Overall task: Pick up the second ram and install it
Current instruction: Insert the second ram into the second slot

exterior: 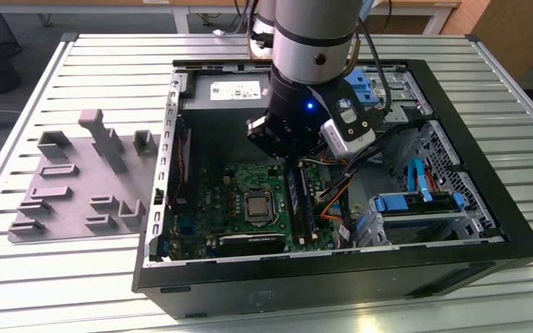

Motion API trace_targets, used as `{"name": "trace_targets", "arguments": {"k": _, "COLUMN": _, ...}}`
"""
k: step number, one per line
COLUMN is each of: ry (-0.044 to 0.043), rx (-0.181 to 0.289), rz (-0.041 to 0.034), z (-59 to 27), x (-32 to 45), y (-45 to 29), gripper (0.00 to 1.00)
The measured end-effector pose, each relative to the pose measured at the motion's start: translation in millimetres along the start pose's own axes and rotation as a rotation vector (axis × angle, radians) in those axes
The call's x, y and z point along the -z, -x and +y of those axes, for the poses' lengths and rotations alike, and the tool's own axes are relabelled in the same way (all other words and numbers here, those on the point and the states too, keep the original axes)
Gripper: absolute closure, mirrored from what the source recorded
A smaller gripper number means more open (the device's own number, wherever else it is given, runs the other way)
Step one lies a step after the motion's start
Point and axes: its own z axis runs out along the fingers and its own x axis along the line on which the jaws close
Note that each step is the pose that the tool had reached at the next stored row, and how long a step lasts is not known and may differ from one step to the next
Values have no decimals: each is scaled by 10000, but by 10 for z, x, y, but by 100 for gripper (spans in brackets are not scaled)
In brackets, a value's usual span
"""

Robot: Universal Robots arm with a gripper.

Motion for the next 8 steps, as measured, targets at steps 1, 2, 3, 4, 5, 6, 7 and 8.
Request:
{"name": "trace_targets", "arguments": {"k": 1, "ry": 1, "rx": 0, "rz": 0, "z": 0, "x": -1, "y": 0, "gripper": 86}}
{"name": "trace_targets", "arguments": {"k": 2, "ry": 1, "rx": 0, "rz": 0, "z": 0, "x": -2, "y": 0, "gripper": 86}}
{"name": "trace_targets", "arguments": {"k": 3, "ry": 2, "rx": 0, "rz": -1, "z": 0, "x": -2, "y": 0, "gripper": 86}}
{"name": "trace_targets", "arguments": {"k": 4, "ry": 2, "rx": 0, "rz": -1, "z": 0, "x": -9, "y": 0, "gripper": 86}}
{"name": "trace_targets", "arguments": {"k": 5, "ry": 2, "rx": 0, "rz": -1, "z": 0, "x": -10, "y": 0, "gripper": 86}}
{"name": "trace_targets", "arguments": {"k": 6, "ry": 1, "rx": 0, "rz": -1, "z": 0, "x": -11, "y": 0, "gripper": 86}}
{"name": "trace_targets", "arguments": {"k": 7, "ry": 2, "rx": 0, "rz": -1, "z": 0, "x": -13, "y": 0, "gripper": 86}}
{"name": "trace_targets", "arguments": {"k": 8, "ry": 2, "rx": 0, "rz": -1, "z": 1, "x": -14, "y": 0, "gripper": 86}}
